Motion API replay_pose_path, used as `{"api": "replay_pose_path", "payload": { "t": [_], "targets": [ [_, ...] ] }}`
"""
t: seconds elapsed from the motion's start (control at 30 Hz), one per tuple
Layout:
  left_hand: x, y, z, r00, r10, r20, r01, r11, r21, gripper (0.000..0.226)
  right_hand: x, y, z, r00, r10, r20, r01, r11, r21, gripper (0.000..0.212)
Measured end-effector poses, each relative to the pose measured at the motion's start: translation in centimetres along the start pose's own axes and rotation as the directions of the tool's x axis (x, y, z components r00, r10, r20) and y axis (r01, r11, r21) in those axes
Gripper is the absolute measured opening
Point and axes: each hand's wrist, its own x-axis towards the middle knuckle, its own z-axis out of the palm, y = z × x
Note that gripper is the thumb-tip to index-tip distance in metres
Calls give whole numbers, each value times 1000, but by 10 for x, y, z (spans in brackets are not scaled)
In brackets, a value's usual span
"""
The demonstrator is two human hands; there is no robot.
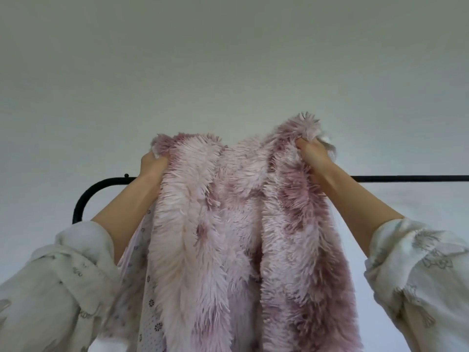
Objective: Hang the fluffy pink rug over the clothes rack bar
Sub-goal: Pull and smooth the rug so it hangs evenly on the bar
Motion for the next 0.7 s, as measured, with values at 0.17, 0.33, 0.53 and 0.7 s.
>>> {"api": "replay_pose_path", "payload": {
  "t": [0.17, 0.33, 0.53, 0.7],
  "targets": [
    [23, -6, 6, 995, 43, -85, -19, 962, 271, 29, 19, 9, -2, 995, 7, -101, -29, 975, -219, 36],
    [10, -49, 4, 989, 9, -148, 60, 889, 455, 29, 7, 64, 5, 984, 84, -158, -128, 949, -289, 32],
    [-21, -77, -3, 985, 44, -164, 27, 912, 410, 35, -18, 122, -4, 964, 206, -170, -237, 953, -189, 27],
    [-46, -94, -16, 998, -69, -6, 69, 972, 224, 50, -35, 142, -3, 938, 277, -208, -321, 921, -220, 60]
  ]
}}
